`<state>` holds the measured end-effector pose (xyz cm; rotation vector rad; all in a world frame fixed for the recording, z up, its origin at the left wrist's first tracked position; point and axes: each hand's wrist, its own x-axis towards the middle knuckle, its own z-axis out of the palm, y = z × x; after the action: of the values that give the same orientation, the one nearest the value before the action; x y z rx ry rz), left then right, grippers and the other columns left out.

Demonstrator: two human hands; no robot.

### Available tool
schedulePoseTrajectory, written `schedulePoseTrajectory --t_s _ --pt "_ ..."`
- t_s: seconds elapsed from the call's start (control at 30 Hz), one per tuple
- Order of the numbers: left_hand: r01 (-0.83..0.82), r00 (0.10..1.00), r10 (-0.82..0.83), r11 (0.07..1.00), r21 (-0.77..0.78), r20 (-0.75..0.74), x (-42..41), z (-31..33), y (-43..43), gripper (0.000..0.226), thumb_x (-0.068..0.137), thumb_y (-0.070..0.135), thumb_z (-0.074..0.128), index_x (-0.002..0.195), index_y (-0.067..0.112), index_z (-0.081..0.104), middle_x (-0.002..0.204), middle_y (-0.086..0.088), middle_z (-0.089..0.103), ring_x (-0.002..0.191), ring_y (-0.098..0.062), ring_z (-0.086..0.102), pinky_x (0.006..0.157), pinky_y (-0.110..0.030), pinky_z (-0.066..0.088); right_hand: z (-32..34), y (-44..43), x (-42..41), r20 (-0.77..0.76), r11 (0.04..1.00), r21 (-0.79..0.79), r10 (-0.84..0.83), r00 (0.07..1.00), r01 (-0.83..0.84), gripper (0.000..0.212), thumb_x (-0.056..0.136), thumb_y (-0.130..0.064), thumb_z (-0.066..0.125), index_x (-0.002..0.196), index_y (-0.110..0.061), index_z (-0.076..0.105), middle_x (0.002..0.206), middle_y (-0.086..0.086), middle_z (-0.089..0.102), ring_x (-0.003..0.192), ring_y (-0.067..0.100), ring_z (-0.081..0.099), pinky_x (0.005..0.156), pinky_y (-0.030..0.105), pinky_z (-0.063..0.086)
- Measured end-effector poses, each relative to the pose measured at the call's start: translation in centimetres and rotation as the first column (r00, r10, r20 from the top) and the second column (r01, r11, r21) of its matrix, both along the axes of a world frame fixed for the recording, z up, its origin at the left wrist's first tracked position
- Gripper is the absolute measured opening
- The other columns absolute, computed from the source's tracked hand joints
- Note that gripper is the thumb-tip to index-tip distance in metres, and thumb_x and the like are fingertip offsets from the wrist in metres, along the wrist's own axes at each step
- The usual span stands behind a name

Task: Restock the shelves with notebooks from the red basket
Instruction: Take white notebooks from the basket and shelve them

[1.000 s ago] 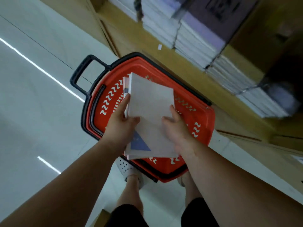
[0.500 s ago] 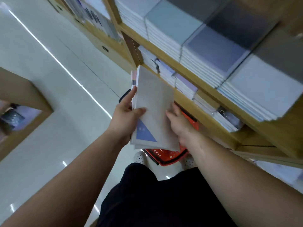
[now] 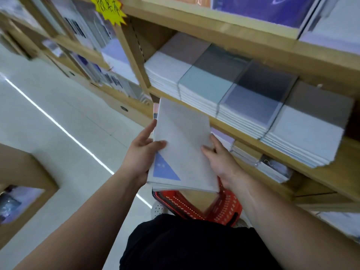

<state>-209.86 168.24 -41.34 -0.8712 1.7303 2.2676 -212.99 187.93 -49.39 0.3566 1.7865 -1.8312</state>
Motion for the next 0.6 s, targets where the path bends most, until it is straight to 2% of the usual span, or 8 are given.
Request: schedulePoseTrajectory --t_s 0.1,0.2,0.27,0.33,0.4,0.5,0.6 --pt "0.077 0.997 -0.077 0.997 0.022 -0.011 -2.4 0.4 -4.5 0.066 0.093 -0.007 0.059 0.148 0.028 0.05 0.115 -0.016 0.074 0.094 -0.038 0.074 0.071 -0.046 0.063 1.1 -4.2 -0.8 -0.022 0.991 0.004 -0.133 0.991 0.133 0.04 0.102 -0.018 0.057 0.098 -0.058 0.053 0.09 -0.028 0.071 0.082 0.002 0.072 0.072 0.026 0.057" --pt "0.183 0.983 -0.183 0.983 0.009 -0.017 -4.5 1.5 -8.9 0.063 0.094 -0.008 0.057 0.146 0.028 0.053 0.117 -0.018 0.073 0.095 -0.037 0.073 0.075 -0.046 0.063 3.1 -8.1 -0.9 -0.057 0.969 0.008 -0.245 0.968 0.246 0.042 0.099 -0.015 0.061 0.111 -0.055 0.059 0.103 -0.018 0.075 0.094 0.013 0.074 0.087 0.039 0.06" --pt "0.25 0.968 -0.25 0.968 0.007 -0.029 -5.9 2.3 -10.8 0.061 0.094 -0.008 0.055 0.144 0.028 0.056 0.118 -0.017 0.073 0.092 -0.034 0.074 0.071 -0.04 0.063 4.6 -9.7 -0.7 -0.085 0.951 -0.01 -0.308 0.948 0.308 0.051 0.097 -0.012 0.062 0.134 -0.047 0.055 0.113 -0.014 0.074 0.101 0.017 0.073 0.095 0.047 0.057" --pt "0.324 0.945 -0.322 0.946 0.022 -0.055 -7.2 2.7 -11.7 0.058 0.094 -0.009 0.053 0.138 0.027 0.061 0.116 -0.012 0.075 0.092 -0.031 0.075 0.069 -0.037 0.062 5.8 -10.2 -0.6 -0.104 0.932 -0.018 -0.363 0.926 0.363 0.059 0.098 -0.012 0.063 0.146 -0.042 0.048 0.118 -0.013 0.073 0.103 0.017 0.073 0.097 0.048 0.057" --pt "0.379 0.924 -0.376 0.924 0.043 -0.07 -8.0 3.1 -11.7 0.054 0.095 -0.01 0.052 0.129 0.03 0.065 0.109 -0.007 0.077 0.088 -0.027 0.076 0.067 -0.035 0.061 6.4 -10.0 -0.5 -0.126 0.911 -0.029 -0.412 0.902 0.412 0.059 0.098 -0.01 0.062 0.147 -0.041 0.048 0.117 -0.013 0.074 0.099 0.014 0.074 0.091 0.042 0.059" --pt "0.417 0.907 -0.413 0.908 0.034 -0.079 -8.9 3.1 -11.0 0.051 0.096 -0.008 0.051 0.119 0.034 0.068 0.11 -0.003 0.077 0.088 -0.024 0.076 0.066 -0.033 0.061 7.0 -9.3 -0.4 -0.134 0.882 -0.067 -0.47 0.872 0.466 0.058 0.099 -0.005 0.06 0.146 -0.038 0.05 0.107 -0.017 0.075 0.089 0.008 0.075 0.07 0.026 0.059" --pt "0.384 0.922 -0.385 0.923 -0.021 -0.038 -9.5 2.7 -10.3 0.051 0.098 -0.006 0.051 0.124 0.034 0.068 0.113 -0.001 0.077 0.093 -0.026 0.076 0.067 -0.035 0.061 7.1 -8.3 -0.8 -0.097 0.872 -0.104 -0.488 0.868 0.479 0.058 0.099 -0.002 0.057 0.144 -0.038 0.052 0.104 -0.015 0.077 0.084 0.01 0.076 0.062 0.025 0.057"
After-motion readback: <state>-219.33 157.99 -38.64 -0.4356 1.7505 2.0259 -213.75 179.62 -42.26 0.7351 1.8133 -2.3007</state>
